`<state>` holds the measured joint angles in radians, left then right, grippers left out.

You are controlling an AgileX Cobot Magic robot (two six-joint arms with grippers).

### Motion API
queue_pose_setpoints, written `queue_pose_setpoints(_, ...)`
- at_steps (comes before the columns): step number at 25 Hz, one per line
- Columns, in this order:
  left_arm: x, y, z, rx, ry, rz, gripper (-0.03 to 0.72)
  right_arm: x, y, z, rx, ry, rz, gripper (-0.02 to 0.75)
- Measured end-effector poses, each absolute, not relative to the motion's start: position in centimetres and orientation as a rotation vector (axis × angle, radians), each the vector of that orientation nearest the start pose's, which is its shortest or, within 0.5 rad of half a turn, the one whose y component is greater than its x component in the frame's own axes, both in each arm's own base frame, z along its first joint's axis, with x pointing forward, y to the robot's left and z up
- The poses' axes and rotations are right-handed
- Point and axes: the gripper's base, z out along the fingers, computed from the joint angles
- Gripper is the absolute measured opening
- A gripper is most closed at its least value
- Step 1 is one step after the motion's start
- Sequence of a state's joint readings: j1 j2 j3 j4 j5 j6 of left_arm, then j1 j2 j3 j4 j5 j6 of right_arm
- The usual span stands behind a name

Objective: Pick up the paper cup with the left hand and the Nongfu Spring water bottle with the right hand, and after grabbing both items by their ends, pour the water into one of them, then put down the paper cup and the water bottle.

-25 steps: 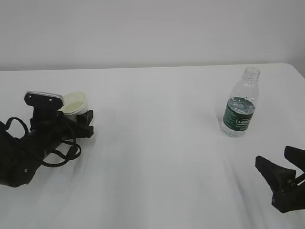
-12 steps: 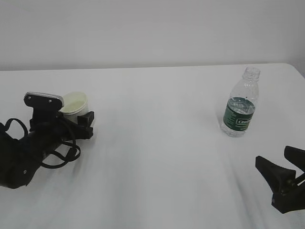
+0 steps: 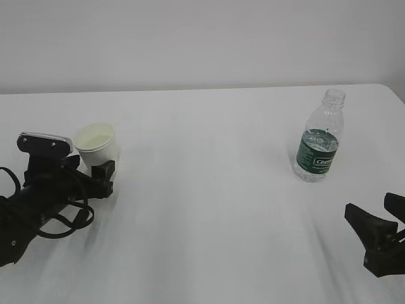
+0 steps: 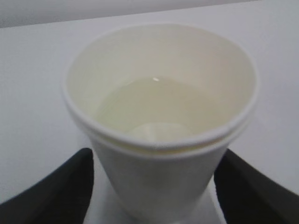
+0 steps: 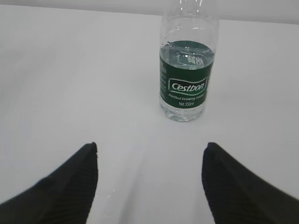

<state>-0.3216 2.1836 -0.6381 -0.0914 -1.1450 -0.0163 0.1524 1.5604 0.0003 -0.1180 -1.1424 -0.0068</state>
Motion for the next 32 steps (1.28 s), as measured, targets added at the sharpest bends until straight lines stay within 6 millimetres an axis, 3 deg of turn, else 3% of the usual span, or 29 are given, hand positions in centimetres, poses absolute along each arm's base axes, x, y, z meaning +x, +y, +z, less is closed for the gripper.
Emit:
queue_pose_setpoints(11, 29.4, -9.4, 8.4, 0.236, 1.85, -0.208, 0.577, 16.4, 3.5, 12.9, -0.25, 1.89, 0.18, 0.53)
queue_pose_setpoints(24, 24.8, -8.0, 11.3, 0.253, 1.841, -0.219, 0.576, 16.5, 3.4, 12.9, -0.239, 1.889, 0.174, 0.529)
queue_pose_setpoints(32, 24.5, -8.2, 13.8, 0.269, 1.746, -0.246, 0.571, 19.1, 3.7, 14.3, -0.224, 1.793, 0.169, 0.53)
